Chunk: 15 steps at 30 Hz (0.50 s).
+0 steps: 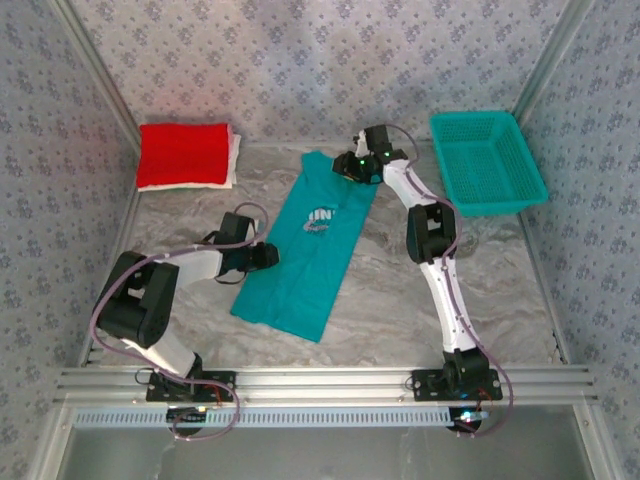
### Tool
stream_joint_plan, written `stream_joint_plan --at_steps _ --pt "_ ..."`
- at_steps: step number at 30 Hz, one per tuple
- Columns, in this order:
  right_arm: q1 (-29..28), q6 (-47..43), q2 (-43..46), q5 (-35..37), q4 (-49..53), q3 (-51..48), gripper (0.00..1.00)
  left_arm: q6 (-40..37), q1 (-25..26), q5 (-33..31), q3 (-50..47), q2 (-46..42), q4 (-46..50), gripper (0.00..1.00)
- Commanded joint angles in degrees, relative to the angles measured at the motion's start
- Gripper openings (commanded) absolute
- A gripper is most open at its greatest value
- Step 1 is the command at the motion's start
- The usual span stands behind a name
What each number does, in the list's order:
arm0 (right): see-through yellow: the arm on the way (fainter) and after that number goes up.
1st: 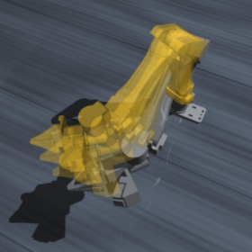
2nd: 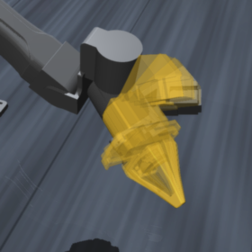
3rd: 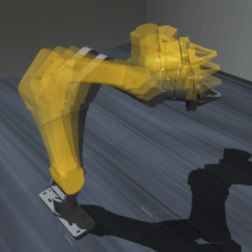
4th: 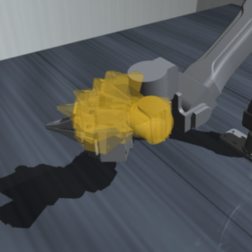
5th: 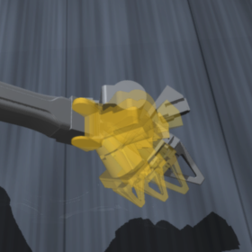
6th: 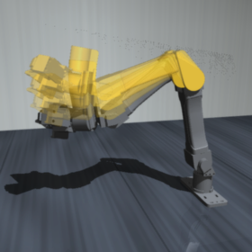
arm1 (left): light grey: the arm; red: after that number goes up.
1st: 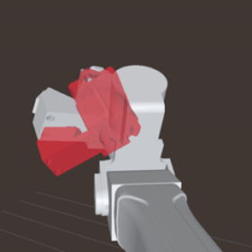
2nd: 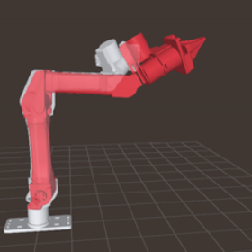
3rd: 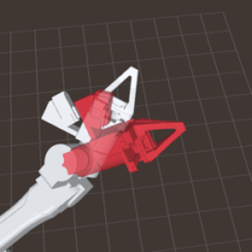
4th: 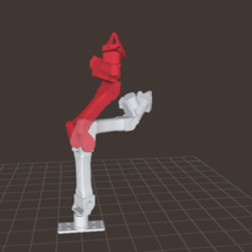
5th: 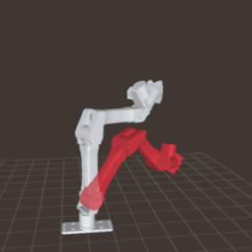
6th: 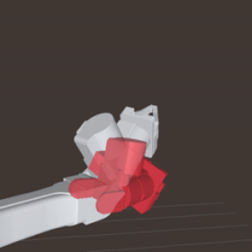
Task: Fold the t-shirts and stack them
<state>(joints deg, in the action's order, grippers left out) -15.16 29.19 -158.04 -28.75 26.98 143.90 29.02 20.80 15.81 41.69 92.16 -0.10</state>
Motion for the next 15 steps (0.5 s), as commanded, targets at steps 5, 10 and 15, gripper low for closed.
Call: stream_joint_plan --at_steps 5,10,15 --pt "-0.20 0.91 -1.75 0.28 0.90 3.50 0.10 0.15 0.38 -0.78 -1.21 0.46 -0.73 0.37" --pt "0.23 2.33 0.13 0.28 2.30 4.26 0.00 1.16 0.38 -1.43 -2.11 0.65 -1.56 0.37" --pt "0.69 4.40 4.37 0.23 1.45 0.92 0.00 2.70 0.34 -2.16 -3.23 0.65 -2.80 0.37"
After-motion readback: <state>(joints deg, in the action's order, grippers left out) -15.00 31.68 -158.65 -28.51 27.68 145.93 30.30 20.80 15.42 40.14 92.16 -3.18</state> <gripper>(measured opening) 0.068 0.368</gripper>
